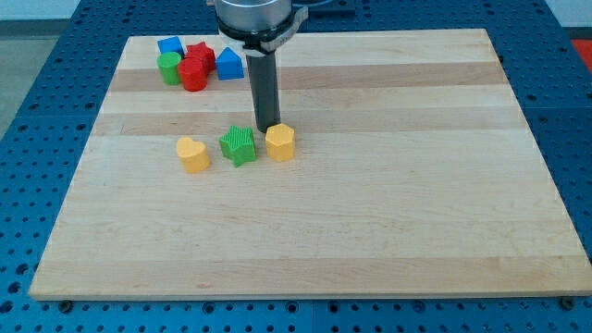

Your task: Push the yellow heart to the right and a bit up

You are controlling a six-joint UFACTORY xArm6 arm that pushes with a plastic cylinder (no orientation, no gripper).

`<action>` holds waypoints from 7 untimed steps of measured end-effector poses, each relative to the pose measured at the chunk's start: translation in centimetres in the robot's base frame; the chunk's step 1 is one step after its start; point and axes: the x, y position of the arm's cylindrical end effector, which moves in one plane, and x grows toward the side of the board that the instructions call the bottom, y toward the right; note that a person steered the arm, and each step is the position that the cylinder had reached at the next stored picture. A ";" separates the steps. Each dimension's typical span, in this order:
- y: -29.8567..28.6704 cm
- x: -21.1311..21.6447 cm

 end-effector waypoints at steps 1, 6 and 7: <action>-4.1 -0.5; -15.1 7.1; -12.1 5.9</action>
